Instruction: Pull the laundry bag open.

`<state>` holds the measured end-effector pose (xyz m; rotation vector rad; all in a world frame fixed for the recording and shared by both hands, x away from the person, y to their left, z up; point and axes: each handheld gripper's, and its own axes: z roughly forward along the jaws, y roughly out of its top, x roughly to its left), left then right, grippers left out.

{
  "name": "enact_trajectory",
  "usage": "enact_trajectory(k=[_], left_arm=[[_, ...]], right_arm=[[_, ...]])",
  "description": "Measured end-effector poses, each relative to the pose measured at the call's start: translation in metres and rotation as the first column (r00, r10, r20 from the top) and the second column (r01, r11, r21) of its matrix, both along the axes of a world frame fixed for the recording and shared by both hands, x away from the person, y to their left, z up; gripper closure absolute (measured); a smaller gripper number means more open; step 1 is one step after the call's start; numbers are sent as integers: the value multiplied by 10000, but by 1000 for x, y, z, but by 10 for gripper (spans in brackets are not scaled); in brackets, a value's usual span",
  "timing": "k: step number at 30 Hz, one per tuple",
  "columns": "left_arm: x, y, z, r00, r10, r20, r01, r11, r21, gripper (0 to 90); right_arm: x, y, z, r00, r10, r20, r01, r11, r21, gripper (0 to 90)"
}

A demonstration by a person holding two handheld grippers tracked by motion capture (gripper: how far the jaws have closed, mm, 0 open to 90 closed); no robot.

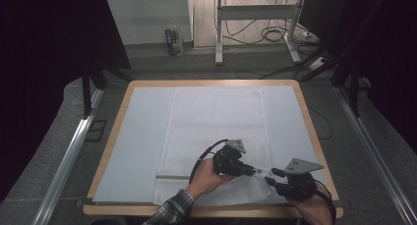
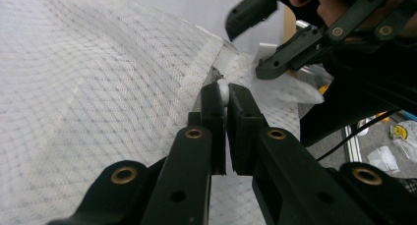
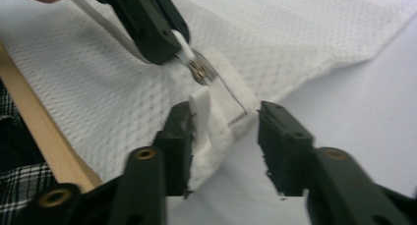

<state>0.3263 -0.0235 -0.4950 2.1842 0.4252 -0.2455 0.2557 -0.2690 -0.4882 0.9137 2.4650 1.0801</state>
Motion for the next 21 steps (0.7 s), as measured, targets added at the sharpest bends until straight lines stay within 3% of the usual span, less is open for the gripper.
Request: enact_trajectory(k=[4, 7, 13, 15, 16, 17, 21], left_arm=[[-1, 4, 2, 9999, -97, 27, 97, 9996, -250, 873], [-1, 7, 2, 9998, -207, 57, 210, 9989, -422, 873], [1, 11, 4, 9996, -270, 12, 270, 9975, -660, 873], [1, 12, 4, 9995, -297, 75, 301, 9976, -622, 872], [1, 12, 4, 9995, -297, 75, 301, 9976, -622, 872], [1, 12, 4, 9996, -288, 78, 292, 9975, -644, 872], [0, 11, 2, 9997, -182, 136, 189, 9987, -465, 872]], right_arm=[[6, -3, -1, 9981, -190, -590, 219, 9986, 490, 414], [12, -4, -3, 9949, 71, -1008, 24, 9956, 941, 371], [22, -1, -5, 9902, 510, -1299, -326, 9896, 1402, 385], [26, -2, -4, 9870, 724, -1437, -454, 9820, 1831, 492], [26, -2, -4, 9870, 724, -1437, -454, 9820, 1831, 492], [27, -3, -3, 9859, 845, -1443, -541, 9777, 2030, 567], [25, -3, 0, 9903, 824, -1122, -595, 9792, 1938, 714]])
